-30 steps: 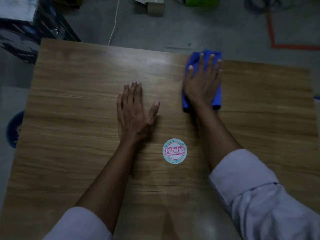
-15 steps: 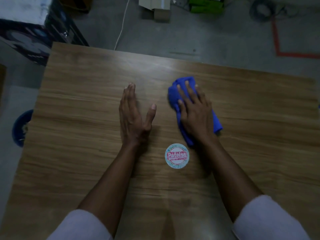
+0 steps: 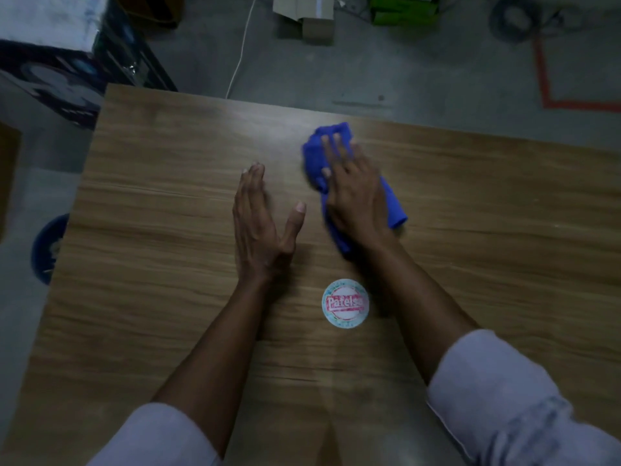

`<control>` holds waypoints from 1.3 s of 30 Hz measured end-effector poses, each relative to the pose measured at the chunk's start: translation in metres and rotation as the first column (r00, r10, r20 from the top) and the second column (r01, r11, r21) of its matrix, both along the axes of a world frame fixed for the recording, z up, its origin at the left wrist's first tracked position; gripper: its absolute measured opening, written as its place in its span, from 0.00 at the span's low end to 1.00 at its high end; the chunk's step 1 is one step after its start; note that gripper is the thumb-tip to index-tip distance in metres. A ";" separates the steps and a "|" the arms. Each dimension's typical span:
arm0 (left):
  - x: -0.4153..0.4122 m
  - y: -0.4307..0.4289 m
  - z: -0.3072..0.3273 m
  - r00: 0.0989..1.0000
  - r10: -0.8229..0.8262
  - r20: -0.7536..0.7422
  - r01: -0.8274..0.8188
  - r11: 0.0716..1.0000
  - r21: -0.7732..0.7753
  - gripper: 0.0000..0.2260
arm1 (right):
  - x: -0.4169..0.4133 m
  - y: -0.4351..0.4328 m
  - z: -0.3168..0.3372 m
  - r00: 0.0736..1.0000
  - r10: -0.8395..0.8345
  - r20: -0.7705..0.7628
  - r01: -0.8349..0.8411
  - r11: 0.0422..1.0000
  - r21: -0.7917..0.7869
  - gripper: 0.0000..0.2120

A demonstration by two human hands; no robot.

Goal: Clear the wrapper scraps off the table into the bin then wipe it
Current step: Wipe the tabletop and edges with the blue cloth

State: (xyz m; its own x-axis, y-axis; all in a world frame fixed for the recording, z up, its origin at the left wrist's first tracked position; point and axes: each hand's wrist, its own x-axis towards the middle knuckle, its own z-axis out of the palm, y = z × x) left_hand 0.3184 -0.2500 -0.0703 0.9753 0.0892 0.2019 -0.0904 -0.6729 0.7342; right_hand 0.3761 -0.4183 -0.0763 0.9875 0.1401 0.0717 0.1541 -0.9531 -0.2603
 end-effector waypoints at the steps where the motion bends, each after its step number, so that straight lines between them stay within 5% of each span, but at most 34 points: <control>1: 0.000 -0.001 0.001 1.000 -0.002 -0.004 0.002 1.000 0.006 0.35 | 0.006 -0.008 0.003 0.994 -0.109 -0.022 0.109 0.994 -0.010 0.28; 4: 0.000 -0.001 0.001 1.000 -0.004 -0.012 0.004 1.000 0.008 0.35 | 0.037 -0.004 0.010 0.960 -0.273 -0.060 0.273 0.962 -0.021 0.27; 7: 0.001 0.001 0.001 1.000 0.006 0.004 -0.006 1.000 -0.021 0.35 | 0.057 0.018 0.013 0.970 -0.225 -0.096 0.224 0.974 -0.022 0.27; 10: -0.001 0.004 0.002 0.998 0.031 0.051 -0.026 0.994 -0.110 0.34 | 0.033 0.031 0.008 0.986 0.158 -0.060 -0.158 0.987 0.002 0.27; 15: -0.005 0.004 0.000 0.994 0.008 0.110 0.008 0.990 -0.144 0.30 | -0.061 0.003 0.004 0.814 0.580 -0.009 -0.579 0.813 0.057 0.25; 17: -0.005 0.002 0.000 0.997 -0.026 0.079 0.036 0.990 -0.134 0.31 | -0.043 -0.007 0.001 0.843 0.538 -0.004 -0.537 0.842 0.057 0.24; 21: -0.007 0.003 0.002 1.000 -0.014 0.020 0.017 0.986 -0.163 0.30 | 0.035 0.004 0.013 0.988 0.144 -0.055 -0.145 0.989 -0.013 0.26; 25: -0.007 0.003 0.002 0.999 -0.001 0.034 0.008 0.982 -0.191 0.30 | 0.062 0.014 0.018 0.994 -0.028 -0.106 0.029 1.000 0.011 0.26; 29: -0.009 0.004 0.003 0.998 0.029 0.056 -0.016 0.974 -0.226 0.28 | -0.024 0.044 0.010 0.983 0.177 -0.038 -0.175 0.983 0.060 0.28; 34: -0.014 0.008 0.005 0.996 0.064 0.068 -0.047 0.972 -0.228 0.26 | -0.094 0.028 0.005 0.816 0.578 0.002 -0.578 0.816 -0.008 0.26; 36: -0.016 0.007 0.004 0.998 0.053 0.042 -0.041 0.967 -0.250 0.26 | -0.066 0.014 0.002 0.856 0.518 -0.007 -0.517 0.853 -0.069 0.25; 39: -0.025 0.008 0.003 1.000 0.015 0.002 -0.014 0.964 -0.265 0.28 | -0.023 0.009 0.011 0.982 0.185 -0.034 -0.186 0.982 -0.033 0.26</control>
State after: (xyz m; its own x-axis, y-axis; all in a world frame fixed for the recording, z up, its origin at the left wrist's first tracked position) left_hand 0.2934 -0.2417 -0.0676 0.9728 0.1542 0.1730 -0.0853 -0.4556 0.8861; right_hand 0.3528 -0.4092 -0.0649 0.9459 0.3228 0.0336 0.3215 -0.9176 -0.2336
